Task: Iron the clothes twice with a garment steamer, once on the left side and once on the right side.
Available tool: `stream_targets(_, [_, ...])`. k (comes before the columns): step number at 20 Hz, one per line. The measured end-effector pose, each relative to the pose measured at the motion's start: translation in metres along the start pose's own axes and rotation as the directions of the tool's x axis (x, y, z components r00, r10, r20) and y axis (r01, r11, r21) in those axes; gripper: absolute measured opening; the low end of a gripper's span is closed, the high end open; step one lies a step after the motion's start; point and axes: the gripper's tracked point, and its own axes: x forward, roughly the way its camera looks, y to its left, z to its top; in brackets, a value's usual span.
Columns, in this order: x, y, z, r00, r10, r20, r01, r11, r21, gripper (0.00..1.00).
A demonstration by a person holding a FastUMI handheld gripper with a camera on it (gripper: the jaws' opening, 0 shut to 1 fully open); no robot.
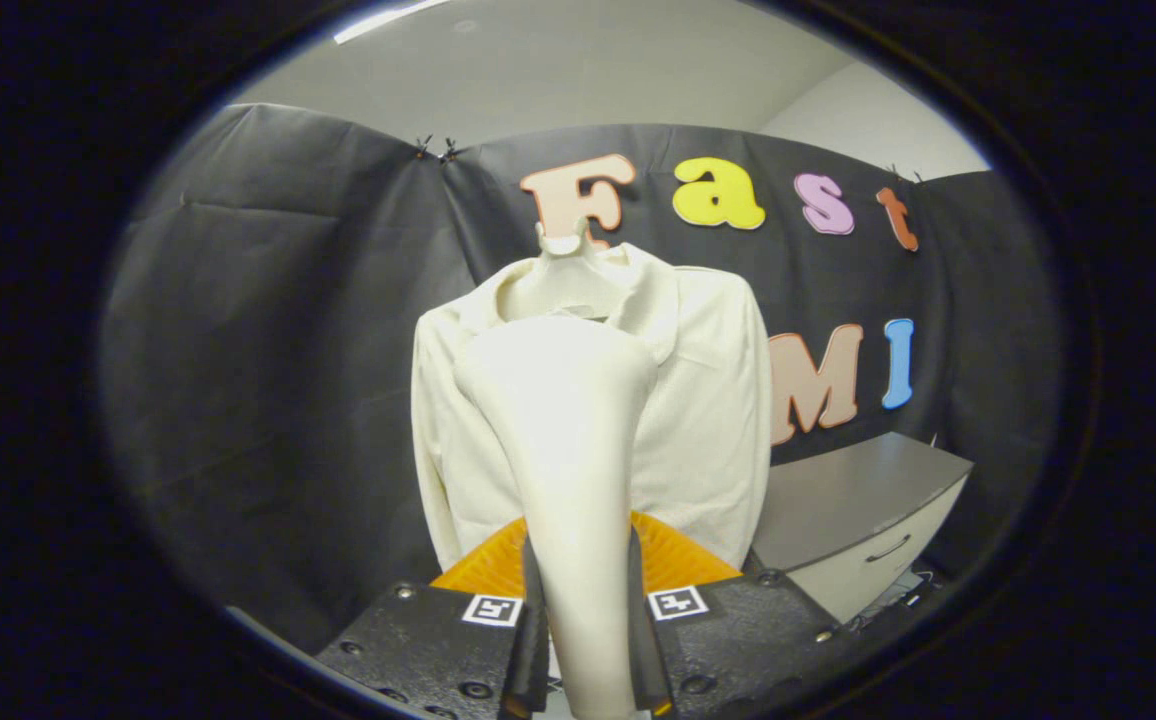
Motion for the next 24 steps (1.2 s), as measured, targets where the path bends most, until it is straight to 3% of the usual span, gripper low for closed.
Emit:
stream_targets(13, [0.107,0.049,-0.035,0.993,-0.075,-0.089,0.074,0.997,-0.016,0.32])
stream_targets(24, [0.136,0.04,-0.096,0.973,-0.184,-0.136,0.174,0.982,-0.08,0.32])
